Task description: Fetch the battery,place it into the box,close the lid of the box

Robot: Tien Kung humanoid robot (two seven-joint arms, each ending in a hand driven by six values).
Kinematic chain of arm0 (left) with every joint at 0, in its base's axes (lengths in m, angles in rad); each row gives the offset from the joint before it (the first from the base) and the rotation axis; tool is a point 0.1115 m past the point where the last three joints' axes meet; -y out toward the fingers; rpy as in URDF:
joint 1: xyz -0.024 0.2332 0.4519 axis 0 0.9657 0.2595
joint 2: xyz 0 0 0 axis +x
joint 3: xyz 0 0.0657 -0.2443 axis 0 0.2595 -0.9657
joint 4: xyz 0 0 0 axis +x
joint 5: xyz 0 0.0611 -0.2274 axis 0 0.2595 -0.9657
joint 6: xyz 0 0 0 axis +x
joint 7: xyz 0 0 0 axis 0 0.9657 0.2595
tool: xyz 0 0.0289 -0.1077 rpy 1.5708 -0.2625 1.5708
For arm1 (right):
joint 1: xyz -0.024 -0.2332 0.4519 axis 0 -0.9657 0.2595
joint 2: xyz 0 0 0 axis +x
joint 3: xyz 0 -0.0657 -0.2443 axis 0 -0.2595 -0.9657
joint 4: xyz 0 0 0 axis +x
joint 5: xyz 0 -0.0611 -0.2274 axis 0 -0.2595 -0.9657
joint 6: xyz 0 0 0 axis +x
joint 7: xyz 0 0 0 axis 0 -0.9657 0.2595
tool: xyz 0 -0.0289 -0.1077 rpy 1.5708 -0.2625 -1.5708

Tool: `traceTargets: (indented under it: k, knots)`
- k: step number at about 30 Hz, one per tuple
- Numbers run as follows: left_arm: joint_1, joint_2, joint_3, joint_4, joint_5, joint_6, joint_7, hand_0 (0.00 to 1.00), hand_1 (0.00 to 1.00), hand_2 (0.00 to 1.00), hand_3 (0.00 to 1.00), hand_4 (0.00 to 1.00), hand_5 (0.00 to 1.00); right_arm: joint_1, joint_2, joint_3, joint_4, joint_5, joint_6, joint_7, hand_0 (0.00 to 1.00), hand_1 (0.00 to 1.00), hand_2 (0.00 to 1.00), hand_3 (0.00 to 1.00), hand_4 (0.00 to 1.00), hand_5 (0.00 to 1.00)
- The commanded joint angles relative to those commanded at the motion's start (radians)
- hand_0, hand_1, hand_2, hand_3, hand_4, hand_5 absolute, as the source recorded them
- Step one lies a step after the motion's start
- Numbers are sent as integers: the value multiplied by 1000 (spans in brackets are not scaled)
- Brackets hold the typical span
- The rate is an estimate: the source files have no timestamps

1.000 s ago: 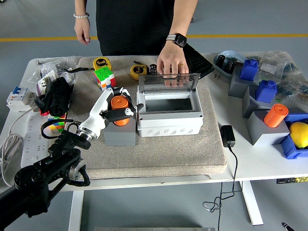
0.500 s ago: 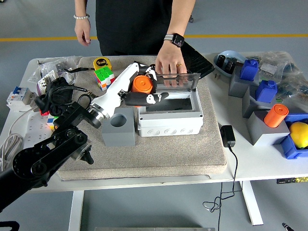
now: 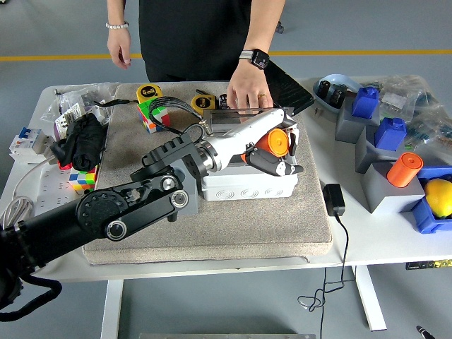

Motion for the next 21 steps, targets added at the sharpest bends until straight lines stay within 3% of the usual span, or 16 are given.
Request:
traceTargets:
  k: [4,6,7,12,13,18,19,21]
  knots:
    - [-34,-43,30,67,-1,6,22,86,95,135,184,375,2,0,0,-4,0,4,-1,1,663,636,634,532,861,414]
    - [-50,-45,39,103,4,15,31,86,95,135,184,375,2,0,0,-8,0,6,0,1,663,636,634,532,861,414]
    - [-55,-45,43,116,3,20,31,89,104,150,196,830,2,0,-1,-8,0,6,-1,1,663,636,631,532,859,412]
    - [-78,-45,71,195,-29,46,19,89,104,150,196,830,2,1,-2,-12,0,7,-3,3,663,636,631,532,859,412]
    - [-78,-45,74,202,-30,47,19,101,112,157,210,936,2,1,-2,-11,1,5,-4,3,663,636,631,531,859,411]
    - [-71,-45,82,220,-36,46,22,101,112,157,210,936,2,0,-2,-10,2,3,-6,4,663,636,631,531,859,411]
    - [-69,-45,83,222,-37,46,22,164,176,208,263,963,16,0,-2,-9,2,1,-6,4,665,636,631,531,858,411]
    - [-67,-45,85,225,-37,46,21,164,176,208,263,963,16,0,-2,-8,3,-1,-7,4,665,636,631,531,858,411]
